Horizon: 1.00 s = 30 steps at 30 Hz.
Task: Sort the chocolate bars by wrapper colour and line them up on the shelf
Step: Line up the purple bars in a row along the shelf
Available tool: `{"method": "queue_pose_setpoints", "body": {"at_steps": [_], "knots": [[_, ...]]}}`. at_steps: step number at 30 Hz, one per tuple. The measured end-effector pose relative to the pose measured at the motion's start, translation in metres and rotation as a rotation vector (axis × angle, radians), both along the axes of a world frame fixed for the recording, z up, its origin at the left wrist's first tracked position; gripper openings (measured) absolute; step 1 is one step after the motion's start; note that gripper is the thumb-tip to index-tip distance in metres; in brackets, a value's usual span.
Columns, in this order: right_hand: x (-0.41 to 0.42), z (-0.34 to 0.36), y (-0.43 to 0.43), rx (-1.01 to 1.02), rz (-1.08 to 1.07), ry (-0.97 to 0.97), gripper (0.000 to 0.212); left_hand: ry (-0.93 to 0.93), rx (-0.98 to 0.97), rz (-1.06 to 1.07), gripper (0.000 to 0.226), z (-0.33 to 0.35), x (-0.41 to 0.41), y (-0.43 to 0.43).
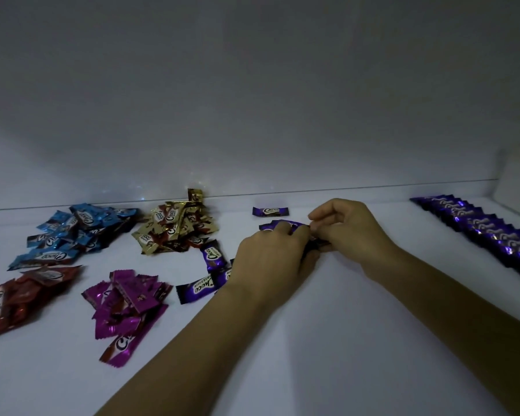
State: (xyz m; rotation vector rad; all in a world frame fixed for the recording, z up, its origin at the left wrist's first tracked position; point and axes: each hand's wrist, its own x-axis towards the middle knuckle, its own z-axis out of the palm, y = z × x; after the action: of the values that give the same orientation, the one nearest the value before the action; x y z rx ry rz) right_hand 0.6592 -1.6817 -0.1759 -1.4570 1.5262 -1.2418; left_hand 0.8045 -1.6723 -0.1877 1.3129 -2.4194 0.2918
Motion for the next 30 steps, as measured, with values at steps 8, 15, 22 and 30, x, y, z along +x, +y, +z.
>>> {"method": "queue_pose_setpoints", "body": {"at_steps": [8,15,22,30], "knots": [[0.006,0.011,0.002,-0.049,0.086,-0.205,0.033,0.352,-0.140,-0.056,0.024,0.010,0.005,-0.001],[0.030,0.016,0.014,-0.189,0.191,-0.388,0.018,1.182,0.341,-0.026,0.034,0.016,0.000,0.002],[0.051,0.014,0.022,-0.175,0.161,-0.510,0.024,1.553,0.723,-0.172,0.024,0.023,-0.003,0.016],[0.042,0.034,0.024,0.020,0.153,-0.679,0.025,1.490,0.706,-0.092,0.029,0.022,0.009,0.009]]}}
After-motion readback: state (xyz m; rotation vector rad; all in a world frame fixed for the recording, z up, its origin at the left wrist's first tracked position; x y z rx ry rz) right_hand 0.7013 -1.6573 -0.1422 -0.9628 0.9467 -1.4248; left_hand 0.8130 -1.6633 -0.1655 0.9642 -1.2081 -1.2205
